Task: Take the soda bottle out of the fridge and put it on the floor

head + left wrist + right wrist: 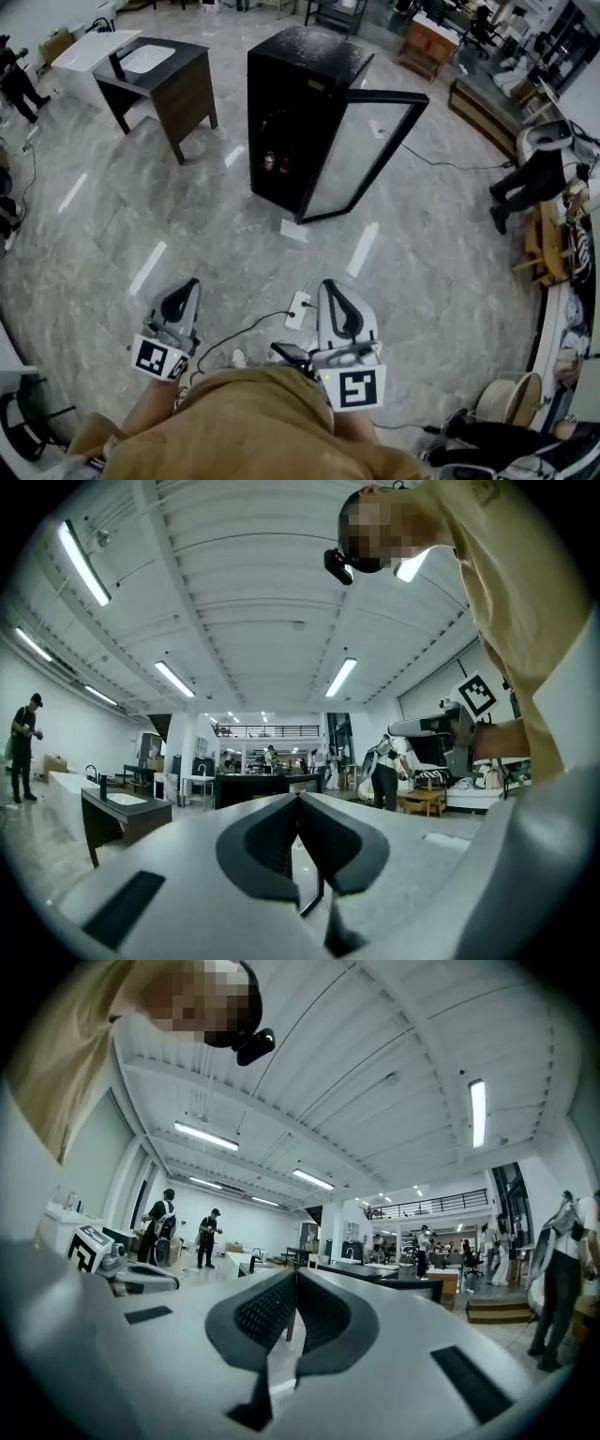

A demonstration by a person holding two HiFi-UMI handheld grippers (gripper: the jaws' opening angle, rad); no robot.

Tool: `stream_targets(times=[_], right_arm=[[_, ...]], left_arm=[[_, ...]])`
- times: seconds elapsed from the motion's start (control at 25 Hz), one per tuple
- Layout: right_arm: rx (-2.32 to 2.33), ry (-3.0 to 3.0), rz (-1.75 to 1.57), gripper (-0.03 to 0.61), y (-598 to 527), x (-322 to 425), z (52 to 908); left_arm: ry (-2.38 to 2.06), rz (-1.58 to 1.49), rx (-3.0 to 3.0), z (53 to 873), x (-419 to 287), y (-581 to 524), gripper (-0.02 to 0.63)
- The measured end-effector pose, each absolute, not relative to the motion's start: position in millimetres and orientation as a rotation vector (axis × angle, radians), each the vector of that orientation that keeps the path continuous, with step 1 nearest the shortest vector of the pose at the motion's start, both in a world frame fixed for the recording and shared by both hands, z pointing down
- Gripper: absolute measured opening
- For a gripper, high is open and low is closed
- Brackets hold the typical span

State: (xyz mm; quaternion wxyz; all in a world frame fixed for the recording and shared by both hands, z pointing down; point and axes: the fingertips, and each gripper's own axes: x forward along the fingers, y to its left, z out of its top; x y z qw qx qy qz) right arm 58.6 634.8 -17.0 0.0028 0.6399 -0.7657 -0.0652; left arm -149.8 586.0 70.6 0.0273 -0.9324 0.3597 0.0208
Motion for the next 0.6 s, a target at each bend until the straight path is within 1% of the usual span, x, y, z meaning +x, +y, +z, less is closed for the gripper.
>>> stream_targets(times=[0.44,0.6], right_arm=[[1.920,-2.462,-0.222,0.002,619.4,106.0,-4.6],[1.940,-2.449,-0.213,0.002,615.0,123.7,-2.4]], left_arm=[[1.189,0.044,-2.837,72.3,-96.1,584.7,-0.006],[1.154,0.007,-2.853,75.7,-75.6,580.5,-0.006]])
